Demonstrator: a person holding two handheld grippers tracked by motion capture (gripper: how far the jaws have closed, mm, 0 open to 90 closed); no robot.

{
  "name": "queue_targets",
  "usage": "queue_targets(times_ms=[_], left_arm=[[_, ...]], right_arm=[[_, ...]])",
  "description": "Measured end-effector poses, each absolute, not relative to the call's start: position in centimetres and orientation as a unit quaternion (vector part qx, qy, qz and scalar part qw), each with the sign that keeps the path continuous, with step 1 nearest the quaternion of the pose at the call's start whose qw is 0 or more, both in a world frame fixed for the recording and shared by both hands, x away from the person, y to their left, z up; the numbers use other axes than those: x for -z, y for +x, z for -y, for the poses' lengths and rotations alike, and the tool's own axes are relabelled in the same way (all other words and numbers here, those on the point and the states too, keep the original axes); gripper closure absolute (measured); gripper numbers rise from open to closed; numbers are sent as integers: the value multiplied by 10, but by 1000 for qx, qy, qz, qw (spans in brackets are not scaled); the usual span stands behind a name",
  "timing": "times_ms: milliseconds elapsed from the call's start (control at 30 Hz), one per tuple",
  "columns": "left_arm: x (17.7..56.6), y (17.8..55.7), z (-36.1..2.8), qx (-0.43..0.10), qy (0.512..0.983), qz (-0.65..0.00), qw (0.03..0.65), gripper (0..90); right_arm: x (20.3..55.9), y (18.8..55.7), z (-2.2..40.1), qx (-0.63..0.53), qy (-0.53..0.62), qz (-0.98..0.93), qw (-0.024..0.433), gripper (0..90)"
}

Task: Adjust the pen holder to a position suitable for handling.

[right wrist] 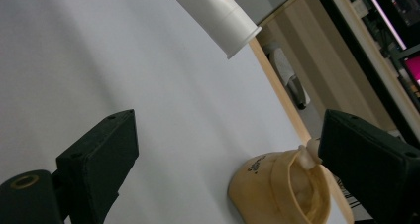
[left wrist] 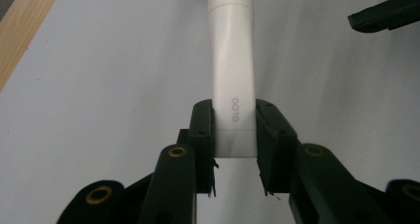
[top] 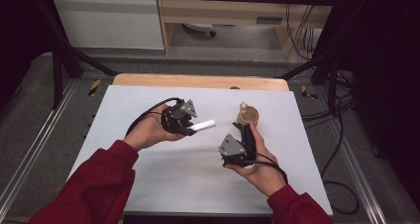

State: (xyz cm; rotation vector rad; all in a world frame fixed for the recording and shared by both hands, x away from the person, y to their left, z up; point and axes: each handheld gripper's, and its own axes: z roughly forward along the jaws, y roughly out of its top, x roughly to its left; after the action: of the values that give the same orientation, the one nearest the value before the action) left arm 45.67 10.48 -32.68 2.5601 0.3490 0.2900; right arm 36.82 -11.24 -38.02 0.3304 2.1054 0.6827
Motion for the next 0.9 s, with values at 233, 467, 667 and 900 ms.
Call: queue_targets(times_ms=[233, 467, 667, 900], left_arm=[[320, 456, -105, -110, 952, -124, 259, 712], [315, 459, -106, -111, 953, -123, 254, 712], [310, 462, -106, -113, 954, -123, 251, 712], [309, 463, -106, -113, 954, -126, 248, 712]], right_arm=[[377, 371, 102, -265, 112, -847, 448, 106], [378, 375, 93, -256, 92, -841, 468, 164], [378, 381, 81, -240, 66, -832, 496, 199], [373, 385, 70, -228, 33, -820, 523, 288]])
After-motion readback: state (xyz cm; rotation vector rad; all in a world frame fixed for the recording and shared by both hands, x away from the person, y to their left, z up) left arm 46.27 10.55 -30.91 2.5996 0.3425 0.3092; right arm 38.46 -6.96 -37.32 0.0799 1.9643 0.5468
